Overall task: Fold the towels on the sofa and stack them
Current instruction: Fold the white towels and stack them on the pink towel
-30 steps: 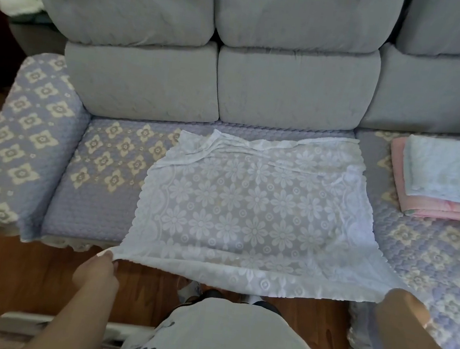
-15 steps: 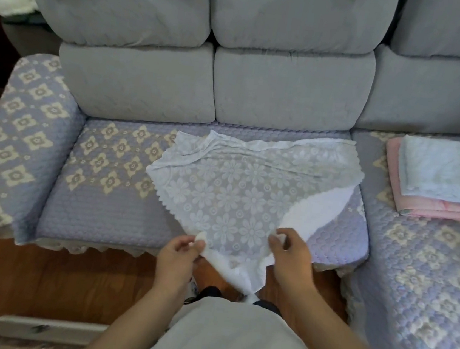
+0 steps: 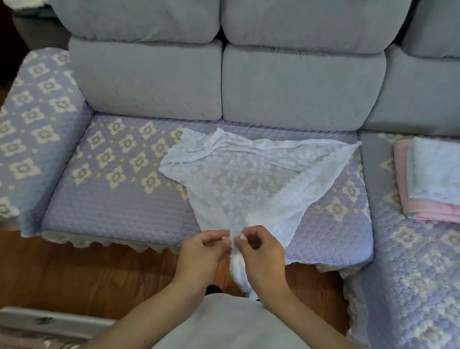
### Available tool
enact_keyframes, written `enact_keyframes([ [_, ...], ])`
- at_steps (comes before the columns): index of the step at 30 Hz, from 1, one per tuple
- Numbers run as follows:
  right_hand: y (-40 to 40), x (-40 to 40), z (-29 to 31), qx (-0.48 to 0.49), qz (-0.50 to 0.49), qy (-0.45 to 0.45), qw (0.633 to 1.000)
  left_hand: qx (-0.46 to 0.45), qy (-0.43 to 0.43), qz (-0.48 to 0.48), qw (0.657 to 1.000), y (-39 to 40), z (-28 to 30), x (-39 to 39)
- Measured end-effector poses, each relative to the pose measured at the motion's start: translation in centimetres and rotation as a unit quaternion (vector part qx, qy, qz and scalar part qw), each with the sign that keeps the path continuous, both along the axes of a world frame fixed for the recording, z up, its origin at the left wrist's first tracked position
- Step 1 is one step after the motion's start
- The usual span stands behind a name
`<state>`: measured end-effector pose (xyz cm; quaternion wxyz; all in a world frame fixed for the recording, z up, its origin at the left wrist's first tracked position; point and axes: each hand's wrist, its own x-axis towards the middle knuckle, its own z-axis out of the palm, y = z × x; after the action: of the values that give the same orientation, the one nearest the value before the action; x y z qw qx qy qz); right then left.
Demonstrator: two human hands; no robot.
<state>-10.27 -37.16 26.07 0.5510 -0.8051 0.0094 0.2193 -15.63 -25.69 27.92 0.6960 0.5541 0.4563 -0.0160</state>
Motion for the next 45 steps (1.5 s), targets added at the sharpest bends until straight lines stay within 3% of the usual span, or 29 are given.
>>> enact_keyframes([
  [7, 0.5, -0.8, 0.0, -0.004, 0.007, -0.071, 0.997, -0.032, -0.007, 0.011, 0.999, -0.4, 0.9, 0.4],
  [12, 0.6, -1.2, -0.3, -0.022, 0.030, -0.136, 0.990, -0.114, -0.011, 0.042, 0.993, -0.2, 1.7, 0.8],
  [17, 0.9, -0.2, 0.4, -0.011, 0.043, -0.154, 0.987, -0.053, 0.010, 0.007, 0.999, 0.3, 2.4, 2.4],
  [20, 0.4, 1.9, 1.9, 0.055, 0.041, -0.093, 0.993, -0.055, 0.008, 0.004, 0.998, 1.5, 3.8, 4.3],
  [22, -0.8, 3.3, 1.8, 0.050, 0.037, -0.075, 0.995, -0.035, -0.008, -0.019, 0.999, 2.0, 5.2, 5.6],
  [26, -2.5, 4.6, 0.5, -0.064, 0.111, -0.121, 0.984, 0.021, -0.033, -0.071, 0.997, 2.8, 8.2, 7.3],
  [31, -0.7, 5.1, 1.7, -0.062, 0.143, -0.215, 0.964, 0.038, -0.052, -0.098, 0.993, 2.9, 10.3, 8.1],
  [37, -0.6, 5.0, 1.9, -0.049, 0.080, -0.269, 0.958, 0.072, -0.048, -0.128, 0.988, 2.3, 11.6, 8.1],
  [42, -0.8, 5.6, 2.6, -0.052, 0.039, -0.245, 0.967, 0.085, -0.052, -0.140, 0.985, 2.6, 11.9, 8.1],
  [45, 0.0, 6.2, 3.1, -0.117, 0.057, -0.328, 0.936, 0.069, -0.066, -0.137, 0.986, 1.9, 12.3, 8.3],
])
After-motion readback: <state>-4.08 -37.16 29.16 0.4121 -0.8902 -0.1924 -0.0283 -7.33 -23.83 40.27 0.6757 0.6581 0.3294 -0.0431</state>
